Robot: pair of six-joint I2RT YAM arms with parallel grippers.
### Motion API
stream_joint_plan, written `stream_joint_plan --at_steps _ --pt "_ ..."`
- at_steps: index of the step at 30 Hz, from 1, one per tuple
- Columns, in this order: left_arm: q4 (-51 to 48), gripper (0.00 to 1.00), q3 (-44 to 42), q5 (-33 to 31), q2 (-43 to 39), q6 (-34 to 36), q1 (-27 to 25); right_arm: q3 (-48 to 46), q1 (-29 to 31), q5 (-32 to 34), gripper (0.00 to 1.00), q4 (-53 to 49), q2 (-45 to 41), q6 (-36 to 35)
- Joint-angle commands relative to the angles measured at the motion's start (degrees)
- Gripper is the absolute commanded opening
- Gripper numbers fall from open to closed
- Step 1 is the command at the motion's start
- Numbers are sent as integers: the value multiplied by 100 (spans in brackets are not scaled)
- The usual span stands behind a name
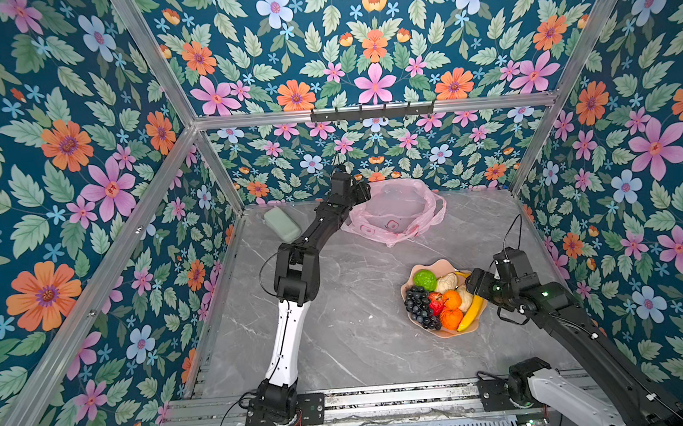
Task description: Take the fake fruits out of the plastic bag
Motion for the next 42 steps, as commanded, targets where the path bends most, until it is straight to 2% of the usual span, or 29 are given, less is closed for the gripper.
stream_joint_plan --at_steps 1,3,6,9,11,14,16,22,26,33,42 --pt "-502 75 30 -55 -197 355 -2 111 -358 -662 88 61 94 -66" --pt "-802 77 -70 -35 -368 461 -2 159 -581 -801 88 -11 96 -93" --pt "-1151 80 -591 -101 -835 417 10 252 -709 -672 88 -196 79 -208" --pt "-1183 82 -1616 -17 -1510 206 77 328 -922 -587 89 -469 105 -225" --pt "-1132 83 -2344 -102 -2017 196 77 249 -1222 -841 90 -480 102 -169" --pt "-762 85 -3630 -117 -2860 229 75 -58 -1785 -1376 92 -275 37 30" --pt "-399 85 -4550 -147 -3409 224 73 -278 -1982 -1576 99 -106 -4 166" --pt "528 84 -6769 -78 -4580 166 72 -716 -2010 -2154 99 401 -33 295" --pt "1383 85 -7967 -170 -5048 -49 67 -1020 -2003 -2325 99 655 -88 269" --pt "2260 87 -8931 -57 -5488 -342 -13 -1218 -1979 -2851 99 1258 21 202" --pt "2305 96 -9170 0 -5758 -314 -28 -1042 -1455 -2724 99 1499 554 227"
